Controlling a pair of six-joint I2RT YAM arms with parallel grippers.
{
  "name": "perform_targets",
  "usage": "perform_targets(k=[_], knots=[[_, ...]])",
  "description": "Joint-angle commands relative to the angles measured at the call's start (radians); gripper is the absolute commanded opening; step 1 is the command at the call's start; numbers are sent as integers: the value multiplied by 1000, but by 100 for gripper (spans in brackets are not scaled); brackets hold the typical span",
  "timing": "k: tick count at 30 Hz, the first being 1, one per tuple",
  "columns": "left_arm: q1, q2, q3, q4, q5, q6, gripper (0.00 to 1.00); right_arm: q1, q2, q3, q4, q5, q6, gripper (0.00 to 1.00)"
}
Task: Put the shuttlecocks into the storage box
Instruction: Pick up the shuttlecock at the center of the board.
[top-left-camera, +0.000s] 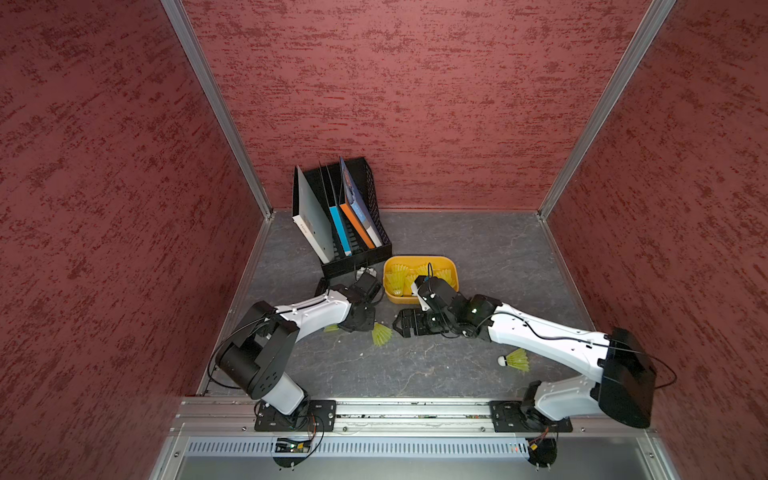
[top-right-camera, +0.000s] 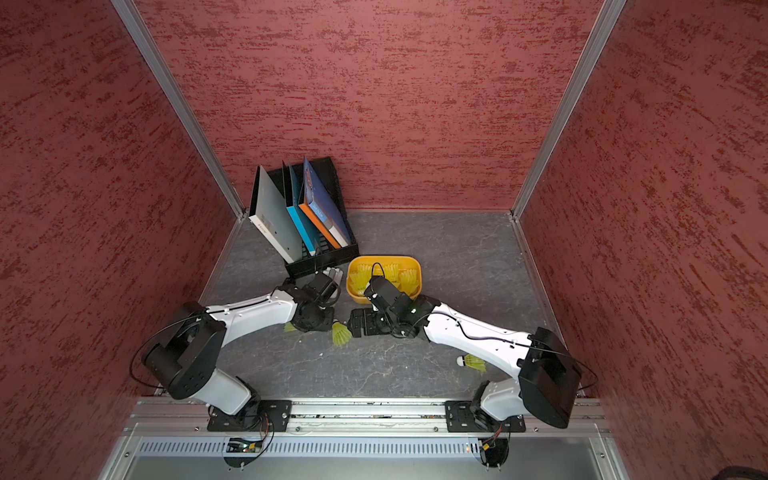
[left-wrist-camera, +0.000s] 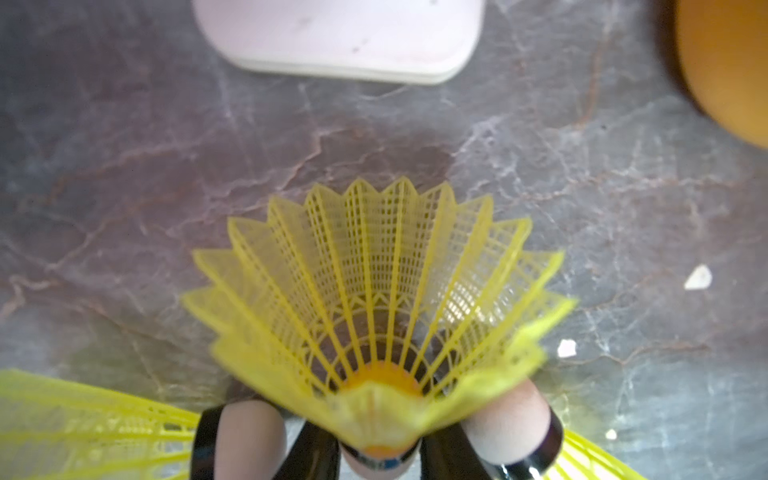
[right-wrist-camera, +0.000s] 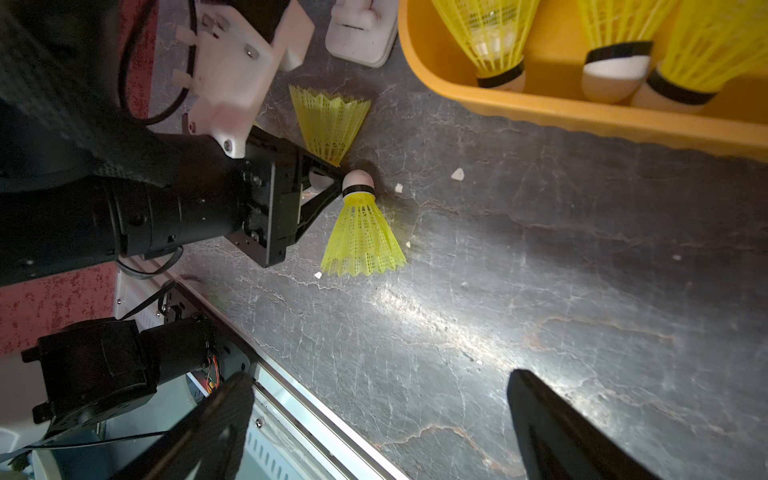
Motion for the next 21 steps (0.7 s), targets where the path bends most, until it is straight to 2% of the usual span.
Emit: perform_targets(k=[1, 13, 21], knots=[[-6, -18, 25, 9, -5, -1, 22, -15, -26, -1, -4, -2, -8, 98], [-55, -205, 72, -109, -6, -82, 18, -128, -104, 60, -116, 36, -68, 98], [-104, -256, 180, -179, -6, -137, 17, -201, -110, 114, -201, 71, -92, 98]])
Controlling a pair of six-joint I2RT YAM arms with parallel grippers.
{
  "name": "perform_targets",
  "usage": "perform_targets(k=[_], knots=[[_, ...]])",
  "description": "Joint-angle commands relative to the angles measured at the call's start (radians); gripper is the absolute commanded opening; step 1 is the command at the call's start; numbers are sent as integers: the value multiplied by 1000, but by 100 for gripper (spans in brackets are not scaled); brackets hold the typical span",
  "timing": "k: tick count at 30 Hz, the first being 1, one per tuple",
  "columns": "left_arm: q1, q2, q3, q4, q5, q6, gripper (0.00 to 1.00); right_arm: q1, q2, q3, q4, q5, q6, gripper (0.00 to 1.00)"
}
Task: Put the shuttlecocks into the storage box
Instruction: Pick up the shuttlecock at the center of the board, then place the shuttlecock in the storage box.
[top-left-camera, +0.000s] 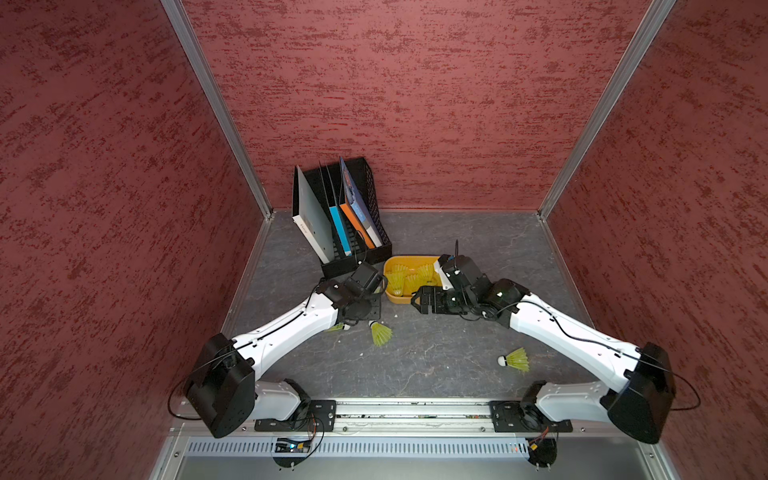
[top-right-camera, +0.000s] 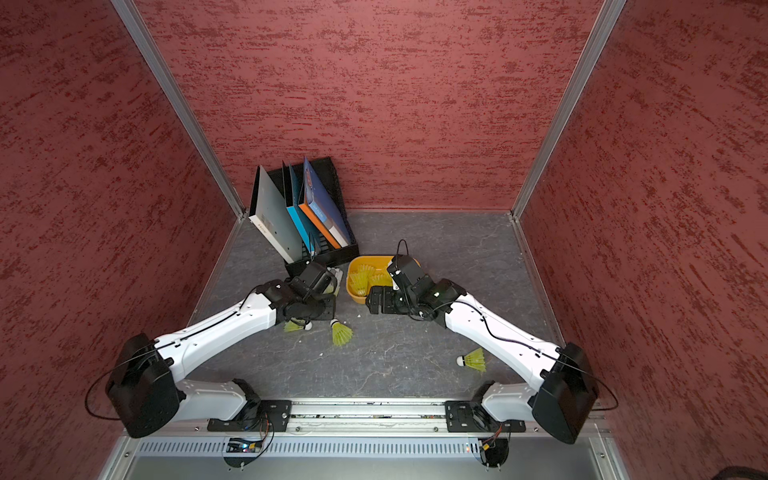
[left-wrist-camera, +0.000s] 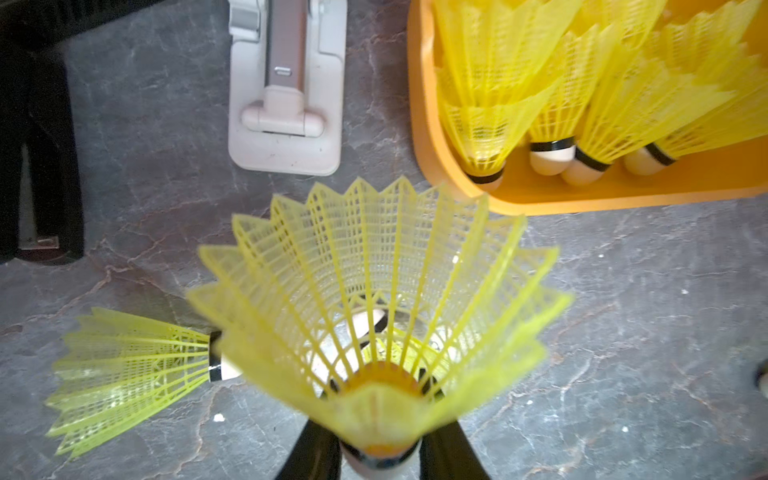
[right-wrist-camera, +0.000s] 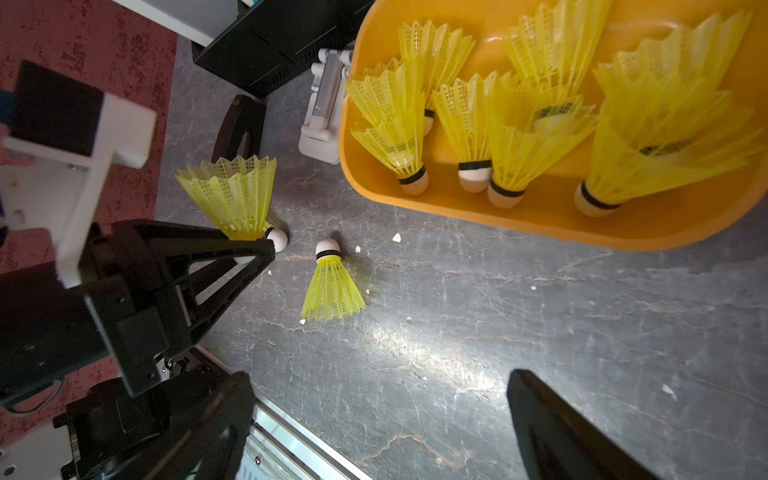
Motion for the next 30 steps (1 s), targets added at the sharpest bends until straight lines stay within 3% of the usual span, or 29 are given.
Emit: perform_targets(k=[1, 17, 30], knots=[[-22, -24, 53, -41, -5, -44, 17, -27, -18, 29, -61, 41, -22, 98], [-71, 99, 241, 49, 41, -87, 17, -111, -28, 29, -123, 71, -14, 98], [-94, 308, 414, 141, 104, -85, 17, -195, -38, 27, -172, 88, -20, 98]])
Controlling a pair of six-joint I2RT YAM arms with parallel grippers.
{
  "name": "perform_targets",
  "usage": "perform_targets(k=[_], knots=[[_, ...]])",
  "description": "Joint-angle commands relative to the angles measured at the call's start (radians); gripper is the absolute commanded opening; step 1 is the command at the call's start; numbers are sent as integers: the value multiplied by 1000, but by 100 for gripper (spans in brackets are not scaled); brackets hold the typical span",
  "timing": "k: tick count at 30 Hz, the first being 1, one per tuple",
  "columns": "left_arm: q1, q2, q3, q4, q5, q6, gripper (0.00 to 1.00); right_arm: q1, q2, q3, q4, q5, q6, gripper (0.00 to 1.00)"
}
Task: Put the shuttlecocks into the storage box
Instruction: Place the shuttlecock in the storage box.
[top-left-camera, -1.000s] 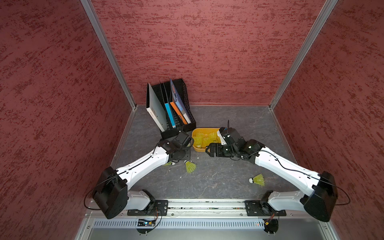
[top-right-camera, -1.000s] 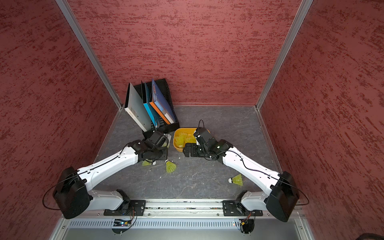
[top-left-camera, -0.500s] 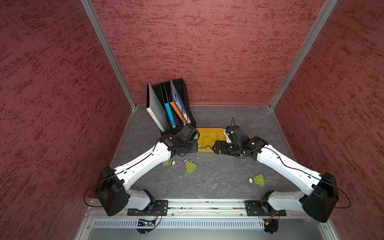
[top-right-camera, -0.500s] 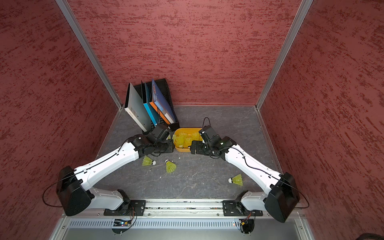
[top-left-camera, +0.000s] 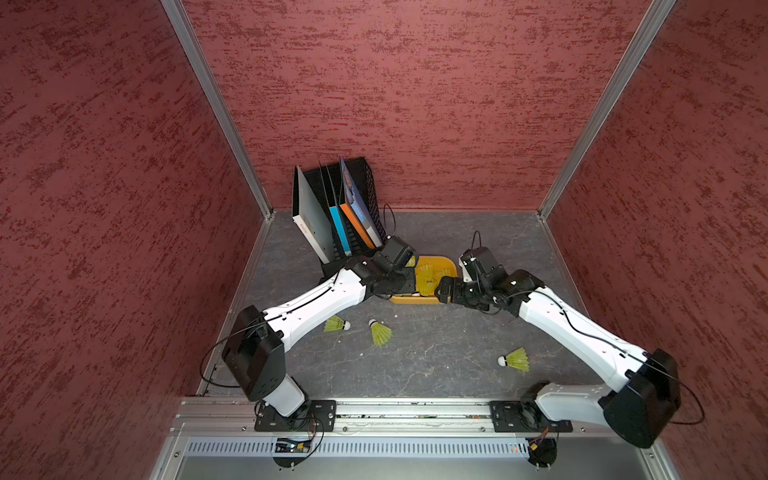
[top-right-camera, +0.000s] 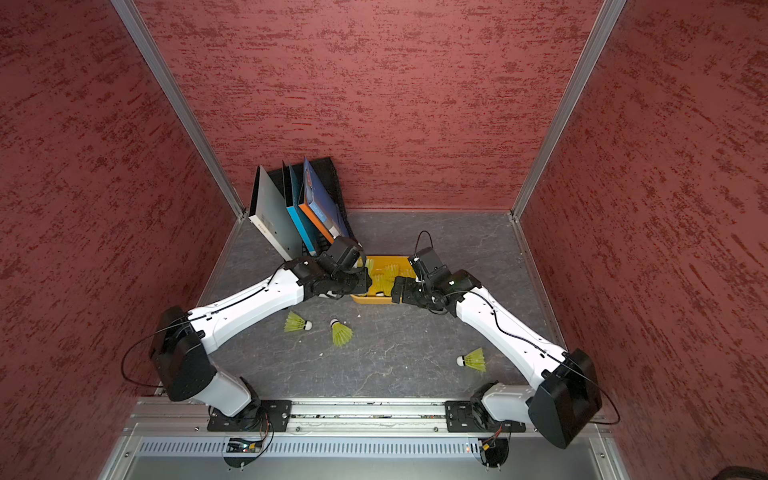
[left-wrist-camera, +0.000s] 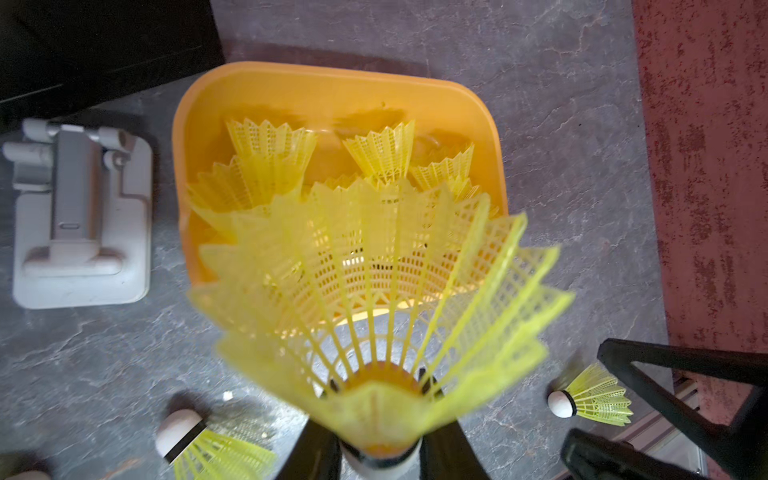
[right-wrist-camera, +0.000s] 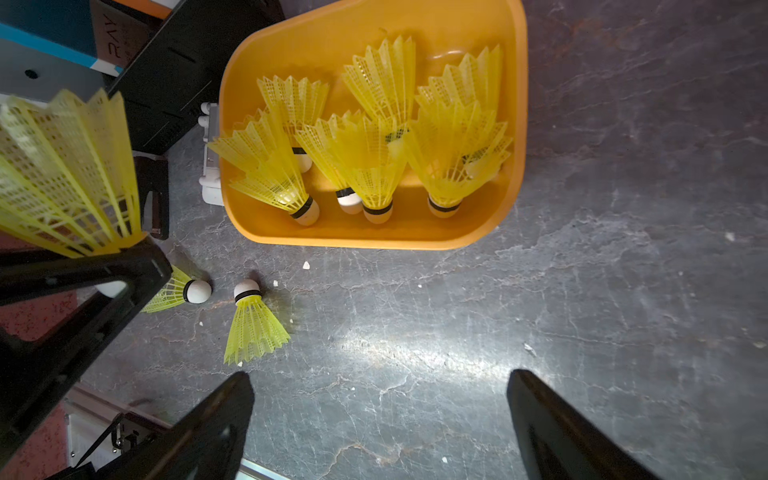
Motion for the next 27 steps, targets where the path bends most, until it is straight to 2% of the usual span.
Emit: perform_targets(k=[1, 8, 16, 27], knots=[[-12, 56, 54, 55, 28, 4, 17, -29, -23, 18, -27, 34, -15, 98], [-17, 192, 158, 116, 55, 23, 18, -107, 4, 24, -19, 1, -32, 98], [-14, 348, 273, 98, 63, 50, 18, -191, 85, 76, -28, -64, -60, 98], [6, 401, 296, 65, 66, 75, 18, -276, 200, 160, -3, -193, -95, 98]])
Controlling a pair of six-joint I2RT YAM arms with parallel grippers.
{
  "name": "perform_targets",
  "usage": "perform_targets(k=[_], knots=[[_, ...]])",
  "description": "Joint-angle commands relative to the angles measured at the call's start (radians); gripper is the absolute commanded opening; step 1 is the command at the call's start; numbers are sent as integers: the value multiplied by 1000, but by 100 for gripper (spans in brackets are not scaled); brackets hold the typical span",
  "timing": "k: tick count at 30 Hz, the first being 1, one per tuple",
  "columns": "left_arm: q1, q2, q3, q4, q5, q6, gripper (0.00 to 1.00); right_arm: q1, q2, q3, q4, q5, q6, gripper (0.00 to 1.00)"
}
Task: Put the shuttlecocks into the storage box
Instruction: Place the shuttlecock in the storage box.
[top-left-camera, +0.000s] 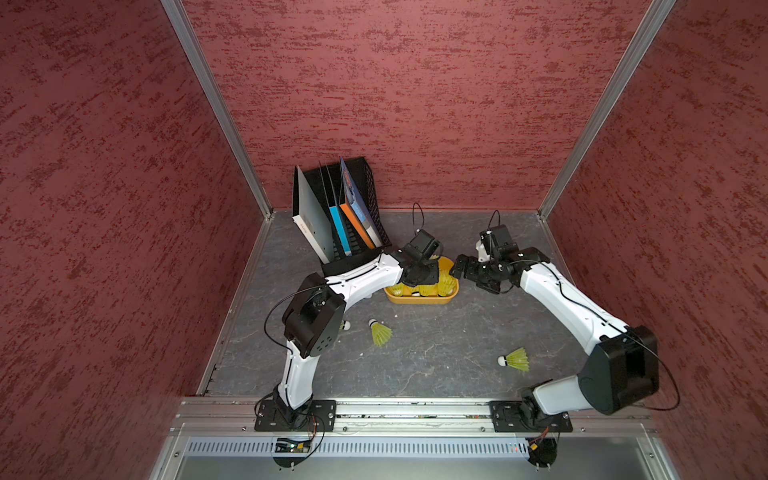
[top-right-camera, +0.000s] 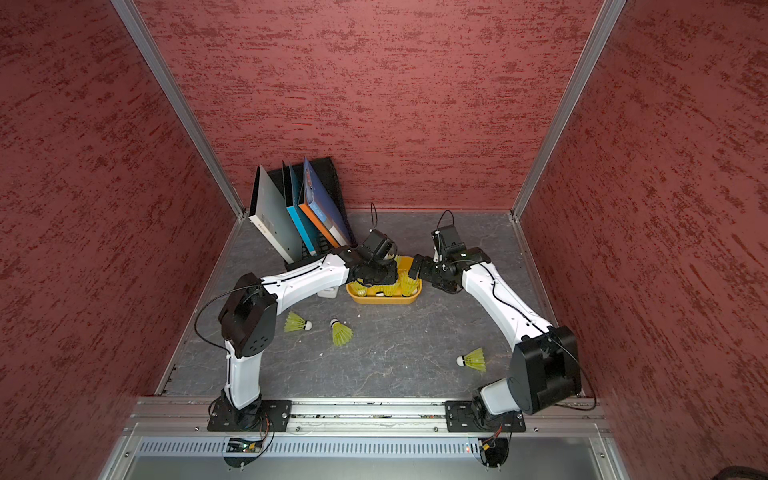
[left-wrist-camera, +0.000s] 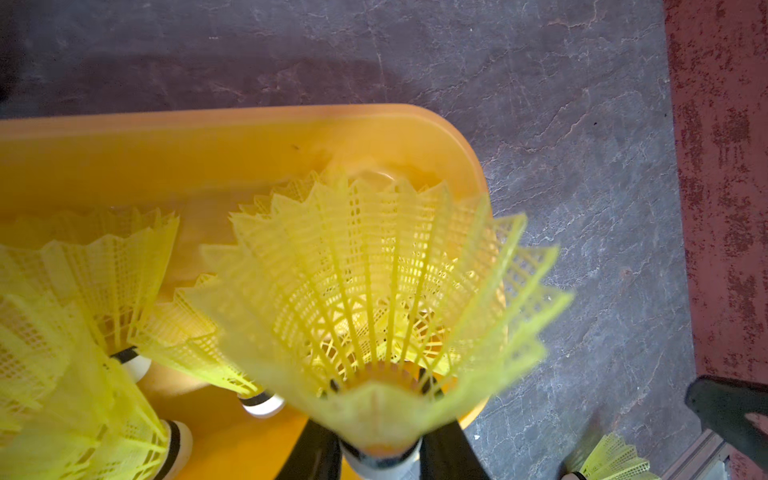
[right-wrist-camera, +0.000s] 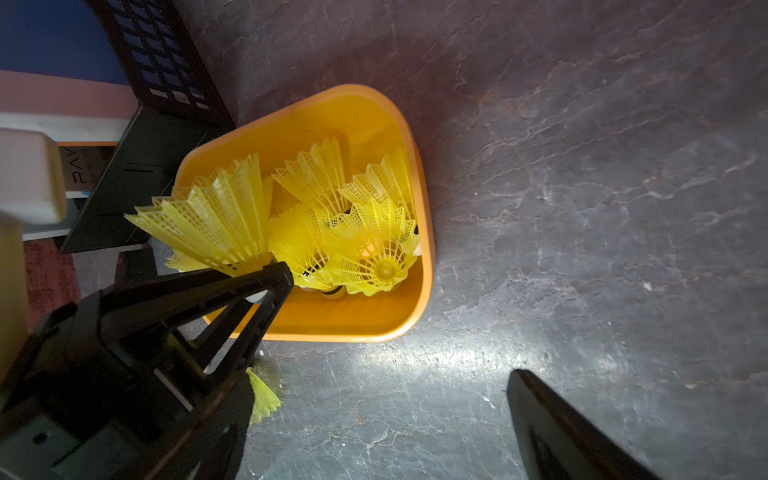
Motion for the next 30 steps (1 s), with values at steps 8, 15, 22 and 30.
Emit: perform_targets(k=[8, 15, 22, 30], knots=[[10, 52, 93, -61, -3, 45, 20, -15, 18, 9, 26, -73, -17, 98], [12, 70, 98, -82, -5, 48, 22, -15, 2, -2, 28, -70, -14, 98], [14, 89, 111, -96, -1, 41, 31, -15, -5, -6, 28, -66, -14, 98], [9, 61, 115, -114, -33, 44, 48, -14, -5, -9, 37, -69, -9, 98]])
